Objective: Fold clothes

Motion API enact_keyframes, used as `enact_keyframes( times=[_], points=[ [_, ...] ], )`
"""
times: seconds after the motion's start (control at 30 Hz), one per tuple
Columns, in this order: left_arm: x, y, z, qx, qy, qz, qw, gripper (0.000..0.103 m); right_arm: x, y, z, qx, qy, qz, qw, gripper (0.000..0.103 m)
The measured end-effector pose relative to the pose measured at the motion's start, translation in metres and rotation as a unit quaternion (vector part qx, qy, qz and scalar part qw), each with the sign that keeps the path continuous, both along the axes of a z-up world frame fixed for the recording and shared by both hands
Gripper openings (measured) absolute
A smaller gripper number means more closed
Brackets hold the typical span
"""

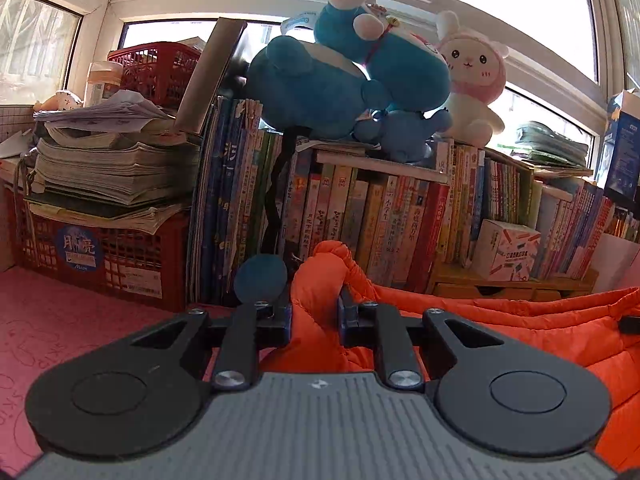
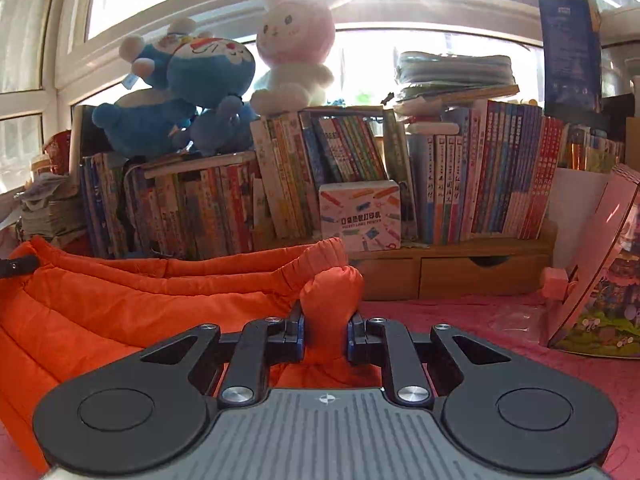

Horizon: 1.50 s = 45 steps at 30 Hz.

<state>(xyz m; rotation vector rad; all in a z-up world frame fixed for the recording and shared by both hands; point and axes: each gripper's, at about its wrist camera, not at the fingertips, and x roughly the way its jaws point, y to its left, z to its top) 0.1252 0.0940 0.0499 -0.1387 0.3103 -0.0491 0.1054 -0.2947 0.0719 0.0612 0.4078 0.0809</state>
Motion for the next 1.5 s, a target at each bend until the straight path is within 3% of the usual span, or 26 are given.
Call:
enact_keyframes(
  times=[0.2, 0.33, 0.5, 0.8, 1.1, 1.23, 1.27, 1.37, 1.5],
  points=[
    [0.030, -0.013, -0.043, 0.053, 0.056, 0.023, 0.9968, 0.016, 0.036, 0.007, -0.051, -0.044, 0.047, -0.027, 0.998, 0.021],
    [0.034, -0.020, -0.070, 0.110, 0.080, 0.028, 0.9903, 0.018, 0.047, 0.006, -0.070, -0.049, 0.072, -0.028, 0.996, 0.023],
    [0.027, -0.020, -0.087, 0.118, 0.084, 0.050, 0.9882, 0.020, 0.057, 0.008, -0.087, -0.055, 0.093, -0.025, 0.994, 0.023],
    [0.035, -0.016, -0.092, 0.116, 0.110, 0.072, 0.9845, 0.025, 0.071, 0.017, -0.104, -0.079, 0.109, -0.021, 0.991, 0.026],
    [0.042, -0.010, -0.097, 0.107, 0.136, 0.079, 0.9817, 0.034, 0.073, 0.006, -0.109, -0.062, 0.124, -0.034, 0.990, 0.043],
    [0.044, -0.013, -0.099, 0.116, 0.143, 0.083, 0.9794, 0.035, 0.077, -0.020, -0.114, 0.026, 0.140, -0.059, 0.988, 0.076],
    [0.044, -0.014, -0.100, 0.120, 0.144, 0.084, 0.9786, 0.037, 0.077, -0.030, -0.115, 0.055, 0.143, -0.065, 0.986, 0.080],
    [0.044, -0.014, -0.100, 0.126, 0.146, 0.094, 0.9766, 0.045, 0.067, -0.042, -0.108, 0.090, 0.136, -0.088, 0.983, 0.088],
    [0.044, -0.014, -0.099, 0.129, 0.149, 0.098, 0.9755, 0.046, 0.038, -0.033, -0.081, 0.065, 0.080, -0.128, 0.986, 0.089]
  ],
)
